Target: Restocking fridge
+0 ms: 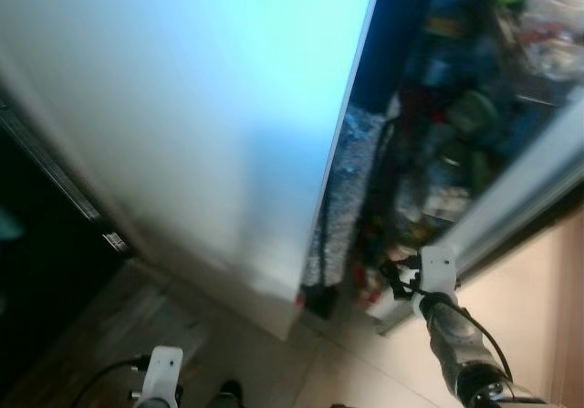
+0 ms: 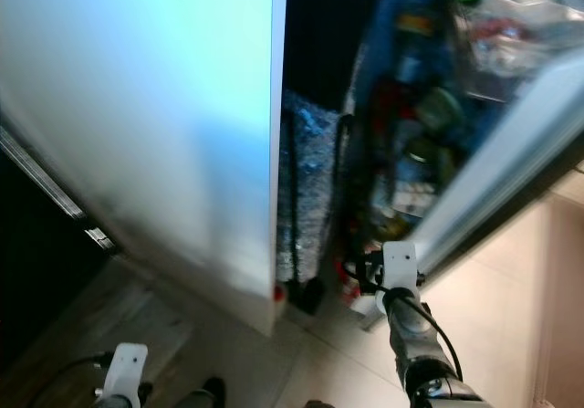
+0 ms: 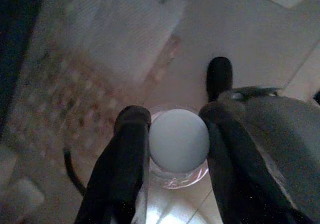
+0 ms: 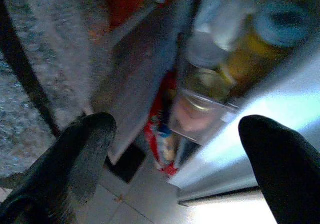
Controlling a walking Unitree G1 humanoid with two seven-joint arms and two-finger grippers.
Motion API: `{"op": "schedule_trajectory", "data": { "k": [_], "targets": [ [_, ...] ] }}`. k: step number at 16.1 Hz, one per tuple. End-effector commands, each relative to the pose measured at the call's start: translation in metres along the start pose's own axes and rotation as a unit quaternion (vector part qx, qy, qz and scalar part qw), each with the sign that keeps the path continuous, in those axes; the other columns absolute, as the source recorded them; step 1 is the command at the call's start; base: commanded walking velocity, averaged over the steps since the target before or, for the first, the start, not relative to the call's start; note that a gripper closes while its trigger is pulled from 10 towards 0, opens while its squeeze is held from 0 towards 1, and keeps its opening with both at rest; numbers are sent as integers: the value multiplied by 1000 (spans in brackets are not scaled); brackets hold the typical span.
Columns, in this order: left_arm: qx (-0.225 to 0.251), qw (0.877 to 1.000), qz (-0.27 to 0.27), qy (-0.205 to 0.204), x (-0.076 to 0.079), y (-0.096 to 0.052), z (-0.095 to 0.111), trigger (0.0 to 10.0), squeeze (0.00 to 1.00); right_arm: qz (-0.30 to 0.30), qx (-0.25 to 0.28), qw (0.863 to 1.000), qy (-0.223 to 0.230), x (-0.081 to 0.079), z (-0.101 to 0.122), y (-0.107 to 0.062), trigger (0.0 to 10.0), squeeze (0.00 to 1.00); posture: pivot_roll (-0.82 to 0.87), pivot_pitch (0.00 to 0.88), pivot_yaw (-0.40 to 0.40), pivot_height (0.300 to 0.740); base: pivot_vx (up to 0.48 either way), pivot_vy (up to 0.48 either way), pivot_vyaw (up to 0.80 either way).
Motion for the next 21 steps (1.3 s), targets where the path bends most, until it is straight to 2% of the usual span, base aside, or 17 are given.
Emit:
{"op": "schedule_trajectory", "data": {
  "k": [1,8,18,21],
  "targets": [
    [-26,1000,-5,0,4,-3,-15,10000,0,-12,7,1000,5,12,6,1,10000,0,-124,172,-84,740,0,0,0],
    [-26,1000,-4,2,3,-2,-15,10000,0,-32,61,998,-6,30,43,8,10000,0,-127,178,-81,740,0,0,0],
    [-26,1000,-3,2,3,-2,-15,10000,0,-70,76,995,-15,46,55,8,10000,0,-126,179,-81,740,0,0,0],
    [-26,1000,-3,3,2,-2,-15,10000,0,-106,85,991,-9,58,59,6,10000,0,-123,179,-80,740,0,0,0]
  ]
}}
Point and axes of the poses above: a point about 5 cm out from each wrist's last joint towards the gripper, its own y axis pointing out of the wrist towards the gripper, its own z axis along the axis of the wrist's last joint, x = y × z, the point moved 2 cm from there along y, pointing out of the wrist towards the gripper, and after that the axes turned 5 degrees about -y, right-handed, at the moved point
